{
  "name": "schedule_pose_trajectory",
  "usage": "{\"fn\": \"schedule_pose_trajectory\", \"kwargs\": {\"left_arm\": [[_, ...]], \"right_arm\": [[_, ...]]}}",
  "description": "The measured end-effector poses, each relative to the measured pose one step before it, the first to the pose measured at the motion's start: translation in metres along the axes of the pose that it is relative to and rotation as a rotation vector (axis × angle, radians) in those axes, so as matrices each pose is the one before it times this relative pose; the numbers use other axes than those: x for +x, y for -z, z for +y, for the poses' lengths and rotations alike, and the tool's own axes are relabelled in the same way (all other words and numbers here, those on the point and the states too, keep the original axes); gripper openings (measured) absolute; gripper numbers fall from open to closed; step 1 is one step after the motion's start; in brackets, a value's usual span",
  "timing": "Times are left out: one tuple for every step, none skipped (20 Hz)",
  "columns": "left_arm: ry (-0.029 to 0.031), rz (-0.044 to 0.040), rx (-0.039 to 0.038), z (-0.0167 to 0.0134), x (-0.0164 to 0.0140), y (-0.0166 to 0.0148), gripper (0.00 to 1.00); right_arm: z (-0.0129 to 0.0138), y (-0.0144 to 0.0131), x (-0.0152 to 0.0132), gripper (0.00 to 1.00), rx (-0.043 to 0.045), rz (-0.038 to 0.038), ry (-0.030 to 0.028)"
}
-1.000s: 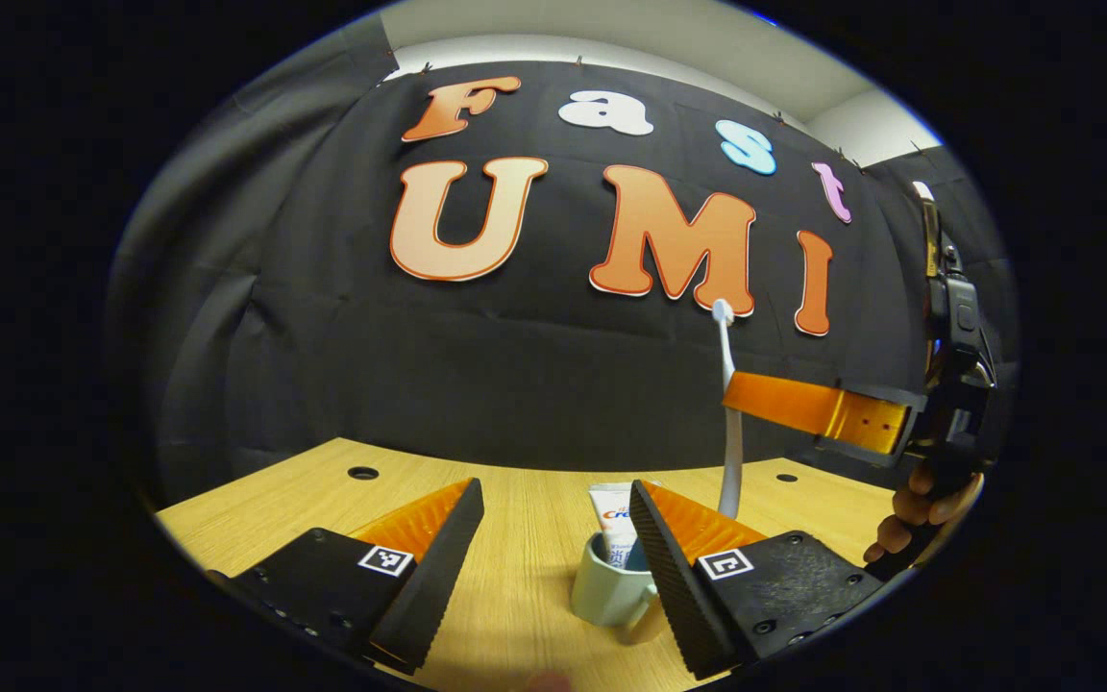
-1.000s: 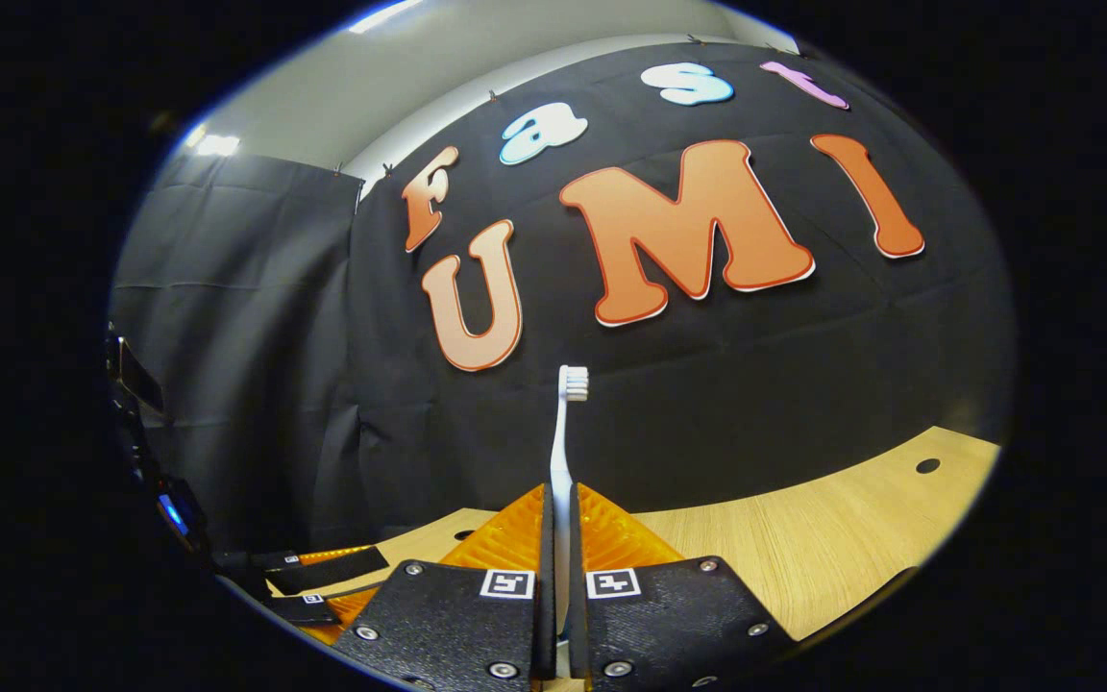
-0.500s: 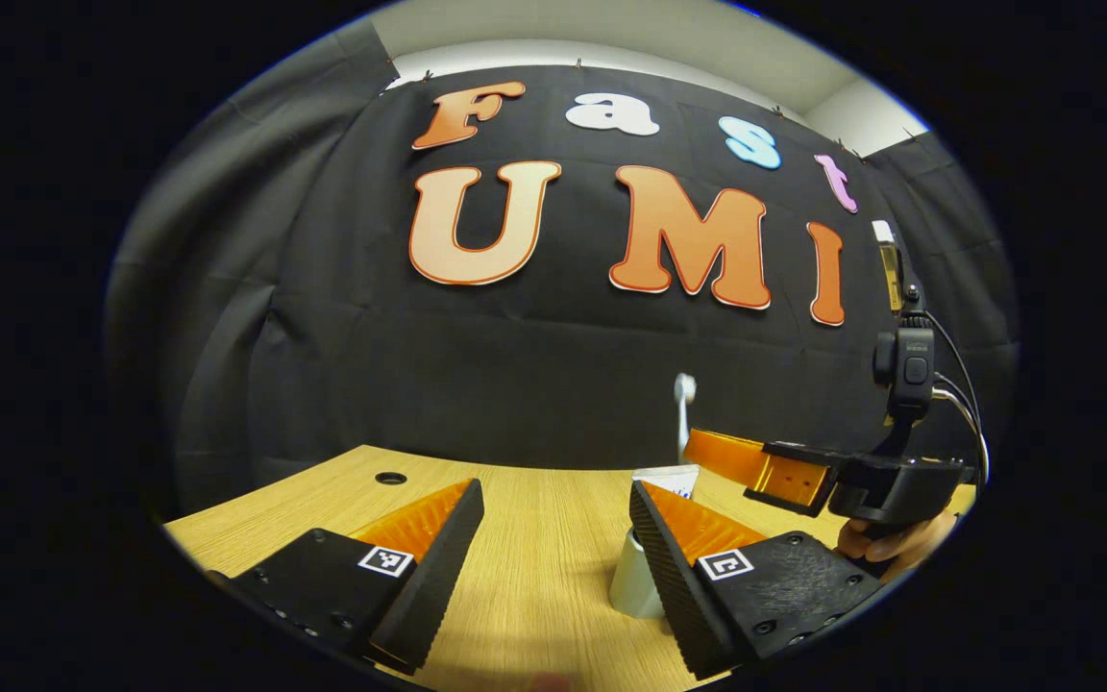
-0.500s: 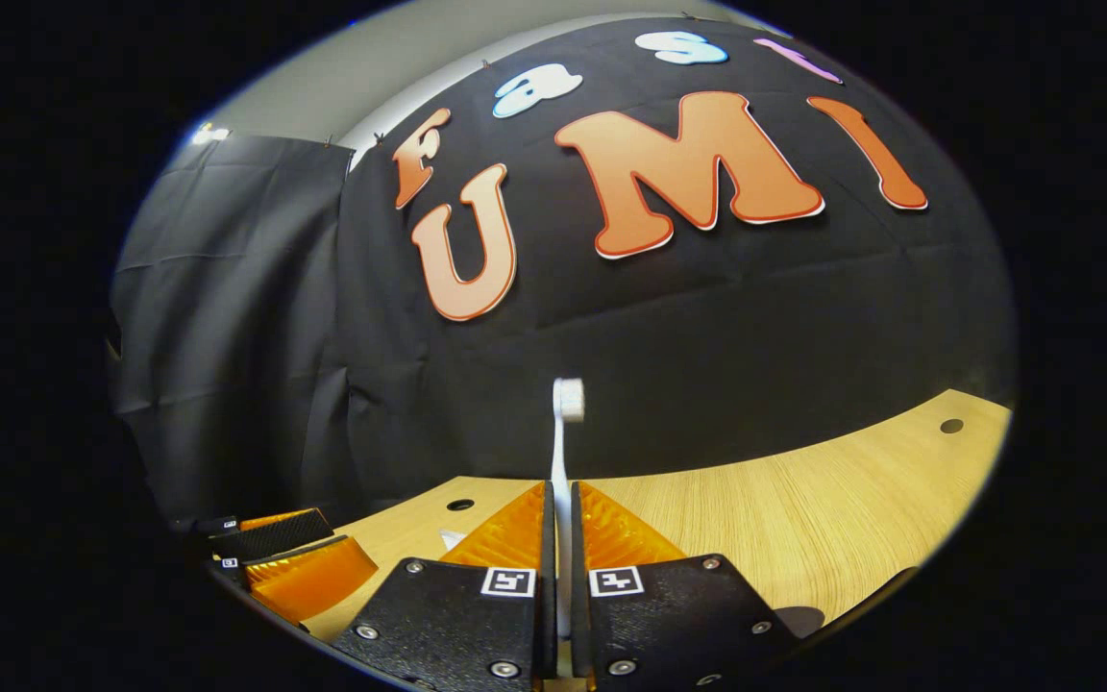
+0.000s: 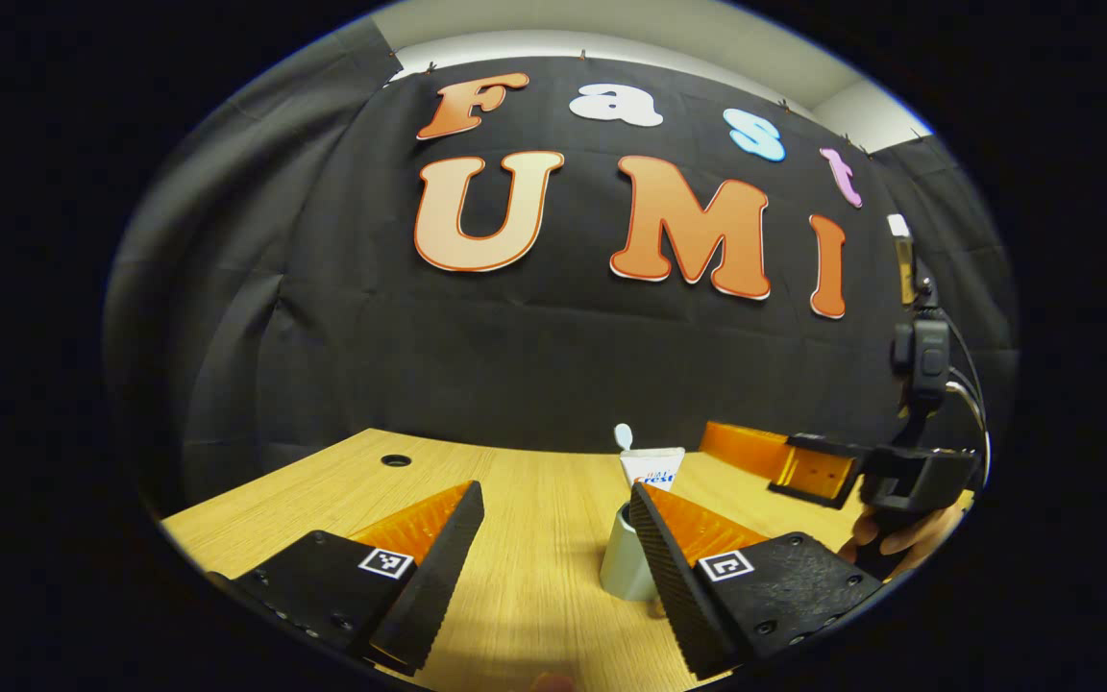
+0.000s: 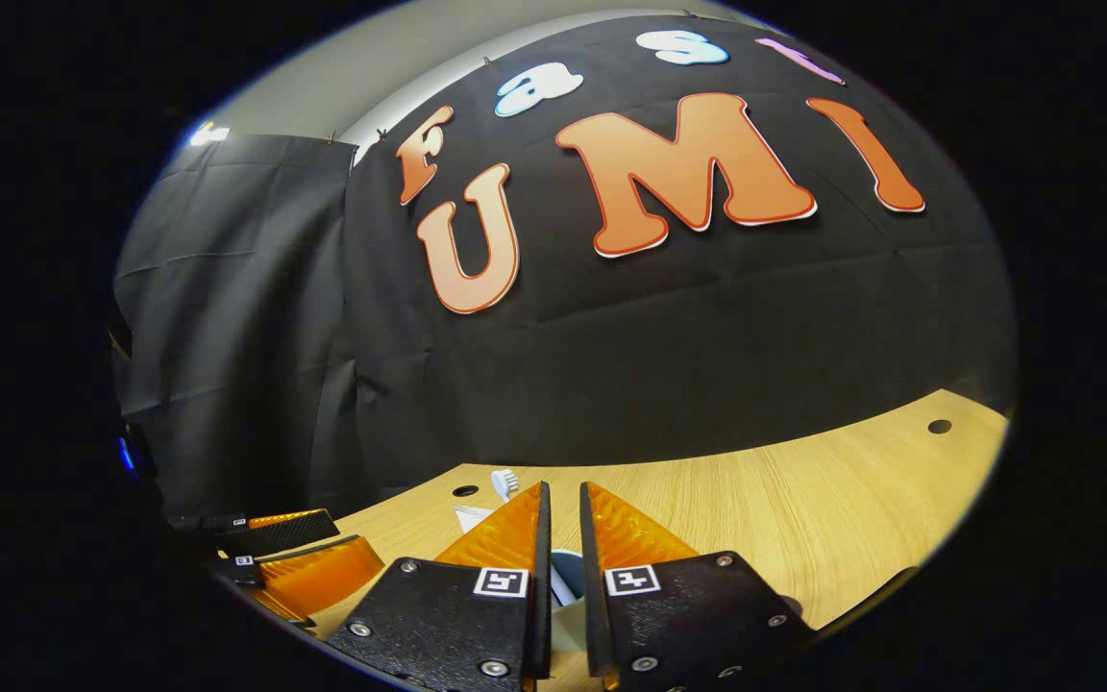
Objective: Put the toothbrush and toothpaste on the desktop into the cup, then pick up the cup and place it on the coaster on the desktop.
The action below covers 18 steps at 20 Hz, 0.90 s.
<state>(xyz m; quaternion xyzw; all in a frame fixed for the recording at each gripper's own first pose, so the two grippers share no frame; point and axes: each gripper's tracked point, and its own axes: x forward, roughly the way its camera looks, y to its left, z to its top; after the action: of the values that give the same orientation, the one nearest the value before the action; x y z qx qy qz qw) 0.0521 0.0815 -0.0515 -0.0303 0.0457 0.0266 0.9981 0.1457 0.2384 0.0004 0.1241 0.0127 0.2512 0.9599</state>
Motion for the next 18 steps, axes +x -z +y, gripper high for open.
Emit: {"fn": "schedule_pose_trajectory", "kwargs": {"left_arm": [[-0.01153, 0.02377, 0.00151, 0.00008, -0.00361, -0.0004, 0.95], [-0.00506, 0.0136, -0.00158, -0.0022, -0.00143, 0.00024, 0.95], [-0.00607, 0.01528, -0.00095, -0.00055, -0.0041, -0.00017, 0.96], [-0.00282, 0.01146, -0.00107, -0.00134, -0.00313, -0.00069, 0.96], [-0.00043, 0.021, 0.00132, -0.0024, -0.00374, 0.0021, 0.97], [0.00371, 0.01997, 0.006, -0.00284, -0.00215, 0.00089, 0.97], [0.00164, 0.02016, 0.00489, -0.00211, -0.00082, 0.00063, 1.0], [0.00216, 0.01951, 0.00312, -0.00328, 0.00038, -0.00069, 0.98], [0.01151, 0.02793, -0.0007, -0.00416, 0.00131, 0.00232, 0.98], [0.01689, 0.02594, -0.00661, -0.00678, 0.00285, -0.00013, 0.97], [0.02312, 0.03425, -0.00012, -0.0087, 0.00367, 0.00013, 0.98], [0.01746, 0.0331, -0.00194, -0.00604, 0.00347, 0.00095, 0.98], [0.01752, 0.02485, -0.00353, -0.00649, 0.00437, -0.00297, 0.98], [0.01744, 0.03287, -0.00715, -0.00687, 0.00651, -0.0032, 0.98], [0.0244, 0.02015, -0.01134, -0.00811, 0.00894, -0.00336, 0.98], [0.02305, 0.02482, -0.01024, -0.00707, 0.00904, -0.00366, 0.98], [0.00732, 0.03246, -0.00804, -0.00397, 0.00822, -0.00233, 0.98], [0.00243, 0.02651, -0.00521, -0.00081, 0.00904, -0.00349, 0.98]], "right_arm": [[-0.00019, -0.00565, -0.00702, 0.16, 0.00515, -0.0073, -0.0009], [0.00042, -0.00397, -0.00591, 0.16, 0.00667, -0.00404, -0.00191], [0.00183, -0.00477, -0.00542, 0.16, 0.00651, -0.00892, -0.00405], [0.00179, -0.00535, -0.0058, 0.17, 0.00154, -0.00565, -0.00166], [0.00145, -0.00301, -0.00532, 0.18, -0.00187, -0.00071, -0.00316], [0.0024, -0.00223, -0.00609, 0.22, -0.0039, 0.00121, -0.00636], [-0.00032, -0.00233, -0.00632, 0.24, -0.00334, 0.00683, 0.00159], [-0.00051, -0.00081, -0.00792, 0.32, -0.00503, 0.00653, -0.00184], [-0.00079, -0.00066, -0.0079, 0.31, -0.00951, 0.00535, 0.00239], [-0.00342, -0.00104, -0.00833, 0.48, -0.01572, 0.00795, 0.00495], [-0.00551, -0.00185, -0.0092, 0.6, -0.01696, 0.00599, 0.0084], [-0.00545, -0.00248, -0.00972, 0.63, -0.01643, 0.00057, 0.003], [-0.00696, -0.00285, -0.00986, 0.66, -0.01529, -0.00326, 0.00895], [-0.009, -0.00214, -0.00846, 0.72, -0.01441, -0.00568, 0.01336], [-0.01166, -0.00058, -0.00769, 0.75, -0.01472, -0.00488, 0.02247], [-0.01186, 0.00004, -0.00693, 0.77, -0.01017, -0.00429, 0.0211], [-0.01197, 0.00141, -0.00544, 0.78, -0.00211, 0.00481, 0.01953], [-0.01093, 0.00298, -0.00508, 0.78, 0.00557, 0.00772, 0.01487]]}}
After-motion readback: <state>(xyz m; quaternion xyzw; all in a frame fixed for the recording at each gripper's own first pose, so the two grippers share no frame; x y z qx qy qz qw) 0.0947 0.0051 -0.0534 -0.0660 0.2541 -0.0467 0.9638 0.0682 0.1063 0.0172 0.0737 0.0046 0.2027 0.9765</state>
